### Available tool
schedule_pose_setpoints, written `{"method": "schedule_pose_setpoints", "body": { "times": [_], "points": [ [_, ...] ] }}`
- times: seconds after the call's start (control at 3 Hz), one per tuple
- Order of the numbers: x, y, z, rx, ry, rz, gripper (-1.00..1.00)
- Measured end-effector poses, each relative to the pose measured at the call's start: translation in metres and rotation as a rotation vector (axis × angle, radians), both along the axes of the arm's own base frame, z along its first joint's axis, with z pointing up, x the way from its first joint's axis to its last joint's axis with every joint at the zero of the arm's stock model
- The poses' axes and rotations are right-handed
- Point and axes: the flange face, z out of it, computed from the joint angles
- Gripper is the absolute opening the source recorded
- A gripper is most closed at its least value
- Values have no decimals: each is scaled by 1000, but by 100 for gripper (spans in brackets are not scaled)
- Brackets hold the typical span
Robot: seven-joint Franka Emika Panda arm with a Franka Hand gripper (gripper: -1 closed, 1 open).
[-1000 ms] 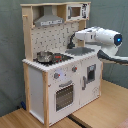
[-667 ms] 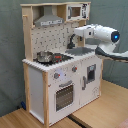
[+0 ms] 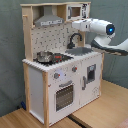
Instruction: Play with the kitchen
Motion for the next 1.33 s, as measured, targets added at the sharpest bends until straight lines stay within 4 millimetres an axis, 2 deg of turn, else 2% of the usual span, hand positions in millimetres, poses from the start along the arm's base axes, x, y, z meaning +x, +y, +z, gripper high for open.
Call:
{"method": "schedule_pose_setpoints", "body": {
  "times": [0.33,0.67,1.33],
  "points": [
    [23,-5,3,-11,33,-2,100],
    [45,-23,6,24,84,-4,100],
    [79,-19,25,48,110,6,100]
  ]
}}
